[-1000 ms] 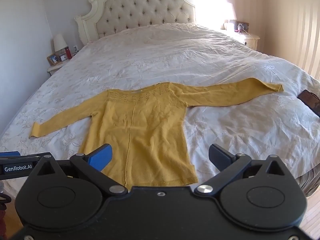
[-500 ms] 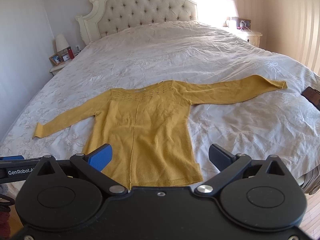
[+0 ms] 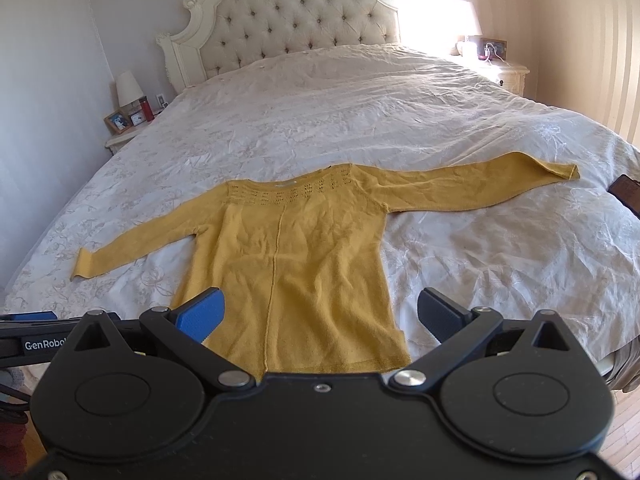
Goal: Fold small clothes
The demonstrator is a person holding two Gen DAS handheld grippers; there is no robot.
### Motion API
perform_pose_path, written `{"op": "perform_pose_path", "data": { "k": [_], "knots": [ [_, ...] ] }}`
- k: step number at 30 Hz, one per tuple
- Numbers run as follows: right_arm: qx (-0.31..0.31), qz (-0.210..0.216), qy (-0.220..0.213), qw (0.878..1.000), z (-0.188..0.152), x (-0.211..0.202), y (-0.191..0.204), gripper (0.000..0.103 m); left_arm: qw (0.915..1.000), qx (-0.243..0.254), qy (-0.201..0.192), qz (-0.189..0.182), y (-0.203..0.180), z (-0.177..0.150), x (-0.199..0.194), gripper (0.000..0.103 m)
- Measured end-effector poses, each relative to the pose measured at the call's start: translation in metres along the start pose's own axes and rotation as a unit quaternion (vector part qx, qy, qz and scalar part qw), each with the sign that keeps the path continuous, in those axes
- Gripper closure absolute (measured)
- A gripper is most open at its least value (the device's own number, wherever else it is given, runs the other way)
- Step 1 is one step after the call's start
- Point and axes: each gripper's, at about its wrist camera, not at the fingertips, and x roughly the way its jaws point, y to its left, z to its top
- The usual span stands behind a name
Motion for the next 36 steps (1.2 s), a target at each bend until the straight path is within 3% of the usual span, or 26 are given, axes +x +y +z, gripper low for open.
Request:
{"op": "perform_pose_path", "data": {
  "k": [29,31,33,36],
  "knots": [
    [0.02,0.04,0.005,0.999,0.0,0.013,-0.011,0.001,0.9998,-0.007,0.012,-0.012,-0.003,-0.005,0.008,0.018],
    [0.024,0.042,0.008,0.999,-0.001,0.015,-0.013,0.001,0.9998,-0.01,0.01,-0.017,-0.001,-0.005,0.009,0.021],
    [0.029,0.048,0.01,0.998,-0.002,0.018,-0.015,0.001,0.9997,-0.011,0.009,-0.022,0.0,-0.006,0.01,0.035],
    [0.04,0.057,0.013,0.997,-0.003,0.024,-0.017,0.001,0.9997,-0.009,0.015,-0.019,0.002,-0.007,0.018,0.042]
  ]
}}
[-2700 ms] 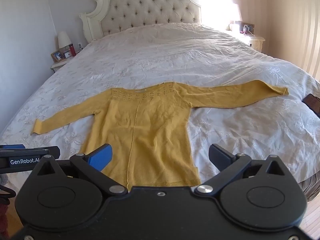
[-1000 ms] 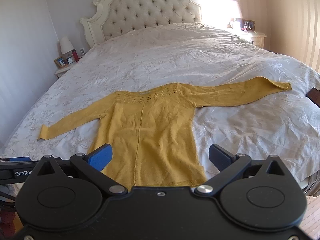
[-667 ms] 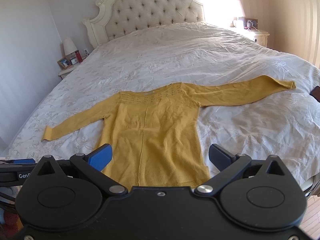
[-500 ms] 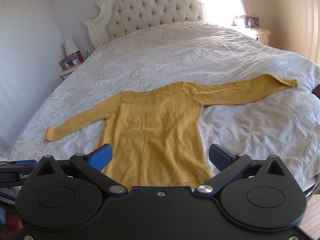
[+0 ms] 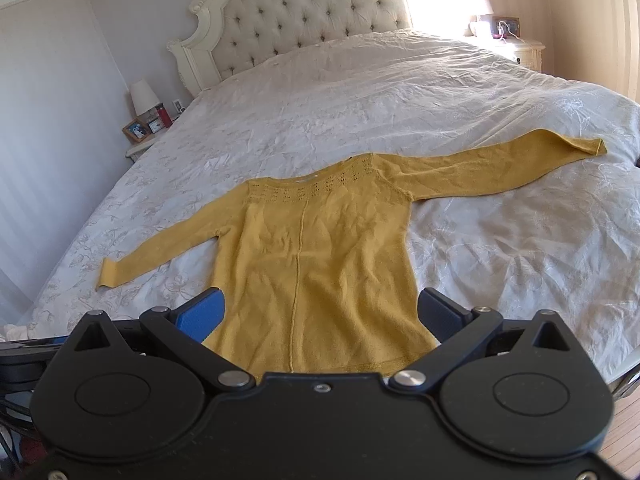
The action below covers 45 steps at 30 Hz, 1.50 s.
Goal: Fold small clothes
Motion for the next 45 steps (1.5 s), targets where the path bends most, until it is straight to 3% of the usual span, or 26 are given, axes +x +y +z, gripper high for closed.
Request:
{"op": "perform_pose_path", "data": {
  "k": [2,5,8,10,12,15,17,26,34,41,43,44,45],
  "knots": [
    [0.006,0.005,0.004,1.0,-0.001,0.006,-0.002,0.001,1.0,0.005,-0.006,0.0,0.004,-0.003,0.004,0.048],
    [0.0,0.004,0.007,1.0,-0.002,0.017,-0.004,0.001,0.9998,-0.001,-0.016,-0.013,0.016,-0.008,0.012,0.049],
    [-0.046,-0.015,0.004,0.999,-0.007,0.03,0.0,0.002,0.9996,-0.007,-0.017,-0.022,0.03,-0.013,0.028,0.049],
    [-0.086,-0.028,0.014,0.996,-0.013,0.041,0.003,0.007,0.9997,-0.003,-0.011,-0.021,0.039,-0.017,0.042,0.049],
    [-0.118,-0.031,0.04,0.992,-0.02,0.058,0.001,0.02,0.9999,0.007,0.001,-0.008,0.047,-0.02,0.058,0.049],
    [-0.124,-0.034,0.085,0.988,-0.031,0.081,-0.012,0.036,0.9991,0.03,0.021,0.02,0.057,-0.026,0.083,0.049],
    [-0.114,-0.043,0.11,0.986,-0.037,0.093,-0.023,0.039,0.9982,0.039,0.035,0.03,0.066,-0.029,0.1,0.049],
    [-0.037,-0.098,0.176,0.979,-0.045,0.139,-0.078,0.042,0.9951,0.044,0.084,0.03,0.094,-0.033,0.167,0.049],
    [-0.027,-0.084,0.202,0.975,-0.049,0.173,-0.082,0.042,0.9921,0.052,0.114,0.007,0.095,-0.031,0.207,0.049],
    [-0.022,-0.07,0.216,0.974,-0.056,0.188,-0.082,0.041,0.9927,0.05,0.108,-0.02,0.096,-0.031,0.206,0.049],
    [-0.01,-0.068,0.217,0.974,-0.058,0.189,-0.086,0.041,0.9924,0.052,0.107,-0.03,0.095,-0.031,0.205,0.054],
    [-0.003,-0.067,0.218,0.974,-0.058,0.19,-0.088,0.041,0.9922,0.051,0.109,-0.035,0.095,-0.031,0.205,0.062],
    [0.004,-0.065,0.218,0.974,-0.059,0.191,-0.09,0.041,0.9916,0.05,0.112,-0.04,0.094,-0.031,0.206,0.078]
  ]
}}
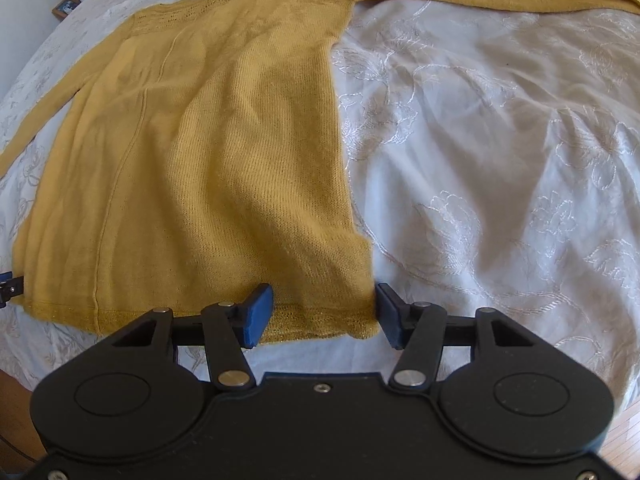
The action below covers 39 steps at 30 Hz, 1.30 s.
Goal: Fold small clothes
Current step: 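Grasp the sweater hem with the left gripper while the right gripper grasps it too, then open both grippers to release the straightened hem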
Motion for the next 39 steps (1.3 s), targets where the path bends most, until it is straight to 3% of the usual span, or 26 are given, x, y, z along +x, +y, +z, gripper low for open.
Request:
{"op": "perform_pose_path", "data": {
  "k": [2,4,5,14,18,28,31,34,36,39],
  "knots": [
    [0.007,0.005,-0.001,1.0,0.0,0.0,-0.002,0.044,0.9998,-0.001,0.004,-0.021,-0.001,0.002,0.001,0.097],
    [0.011,0.018,0.002,1.0,0.0,-0.004,-0.003,0.063,0.9993,-0.008,0.002,-0.036,-0.002,0.005,-0.002,0.098],
    [0.013,0.031,0.004,0.999,-0.001,-0.008,-0.004,0.088,0.9992,-0.009,0.001,-0.039,-0.003,0.006,-0.005,0.098],
    [0.015,0.042,-0.041,0.998,-0.006,-0.075,-0.004,0.089,0.9967,-0.054,-0.027,-0.054,0.031,0.015,-0.059,0.098],
    [0.025,0.027,-0.018,0.999,-0.011,-0.061,-0.008,0.09,0.9981,-0.041,-0.015,-0.043,0.034,0.012,-0.05,0.098],
    [0.034,-0.001,0.047,0.998,-0.021,-0.015,-0.013,0.09,0.9957,-0.076,0.042,-0.031,0.042,-0.004,-0.005,0.097],
    [0.038,-0.003,0.06,0.997,-0.02,-0.006,-0.015,0.089,0.9923,-0.103,0.06,-0.034,0.048,0.0,0.003,0.096],
    [0.033,-0.01,0.068,0.997,-0.018,-0.006,-0.016,0.068,0.9891,-0.132,0.056,-0.036,0.051,0.009,-0.002,0.09],
    [0.019,-0.02,0.071,0.997,-0.018,-0.01,-0.017,0.042,0.9884,-0.139,0.048,-0.034,0.052,0.013,-0.01,0.066],
    [0.018,-0.021,0.068,0.997,-0.013,-0.02,-0.02,0.036,0.9905,-0.134,0.021,-0.026,0.05,0.025,-0.028,0.035]
  ]
}}
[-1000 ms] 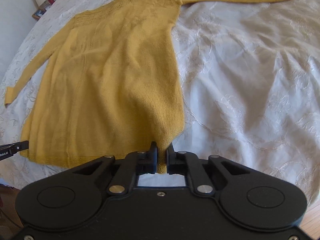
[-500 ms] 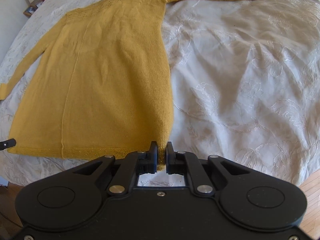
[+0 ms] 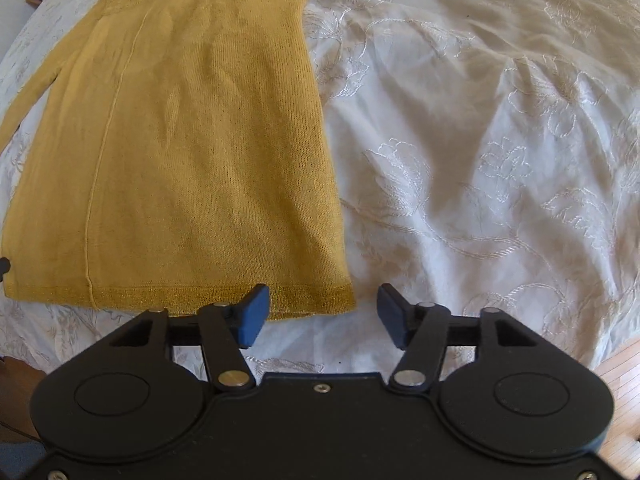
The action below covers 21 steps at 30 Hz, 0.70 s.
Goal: Fold small clothes
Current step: 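Open both grippers to release the straightened hem, then move the right gripper to the cuff of the sleeve beside it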
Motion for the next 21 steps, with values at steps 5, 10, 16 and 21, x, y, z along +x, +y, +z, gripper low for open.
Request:
{"op": "perform_pose_path", "data": {
  "k": [5,10,16,21],
  "knots": [
    [0.02,-0.008,-0.026,0.999,0.019,-0.022,-0.001,0.027,0.9985,0.03,-0.045,0.007,-0.023,0.03,-0.018,0.022],
    [0.029,-0.01,-0.07,0.997,0.051,-0.045,0.009,0.018,0.9959,0.07,-0.053,-0.022,-0.063,0.055,0.0,0.015],
    [0.029,-0.002,-0.126,0.992,0.082,-0.061,0.02,0.004,0.9938,0.095,-0.053,-0.024,-0.108,0.08,0.03,0.015],
    [0.017,-0.006,-0.146,0.989,0.102,-0.068,0.019,0.004,0.9922,0.117,-0.039,-0.011,-0.14,0.087,0.054,0.015]
  ]
}}
